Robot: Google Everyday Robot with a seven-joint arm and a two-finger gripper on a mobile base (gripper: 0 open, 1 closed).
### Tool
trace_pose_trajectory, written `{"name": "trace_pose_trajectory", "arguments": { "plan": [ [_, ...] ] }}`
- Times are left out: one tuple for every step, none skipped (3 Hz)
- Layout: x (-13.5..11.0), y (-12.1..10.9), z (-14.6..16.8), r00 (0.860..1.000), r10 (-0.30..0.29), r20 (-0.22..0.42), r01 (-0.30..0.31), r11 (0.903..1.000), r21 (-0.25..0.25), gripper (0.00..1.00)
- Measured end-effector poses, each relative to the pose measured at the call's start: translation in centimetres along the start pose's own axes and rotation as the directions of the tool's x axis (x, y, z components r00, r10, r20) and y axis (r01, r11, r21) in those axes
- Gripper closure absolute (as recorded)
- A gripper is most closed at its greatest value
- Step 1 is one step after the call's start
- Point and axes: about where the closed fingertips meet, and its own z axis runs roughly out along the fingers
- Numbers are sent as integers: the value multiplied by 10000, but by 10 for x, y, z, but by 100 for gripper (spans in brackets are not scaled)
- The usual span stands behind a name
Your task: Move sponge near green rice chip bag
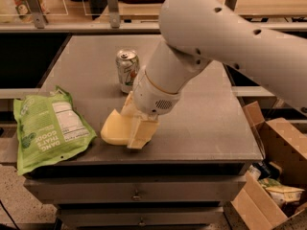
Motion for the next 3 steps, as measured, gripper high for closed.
{"name": "trace_pose_trajectory", "arguments": {
  "plan": [
    [-11, 0, 21, 9997, -207, -145, 199, 9984, -533, 84],
    [-12, -7, 36, 9987, 30, -504, -76, 9958, -911, 61],
    [-9, -17, 41, 9951, 559, -820, -647, 9920, -1080, 37]
  ]
}}
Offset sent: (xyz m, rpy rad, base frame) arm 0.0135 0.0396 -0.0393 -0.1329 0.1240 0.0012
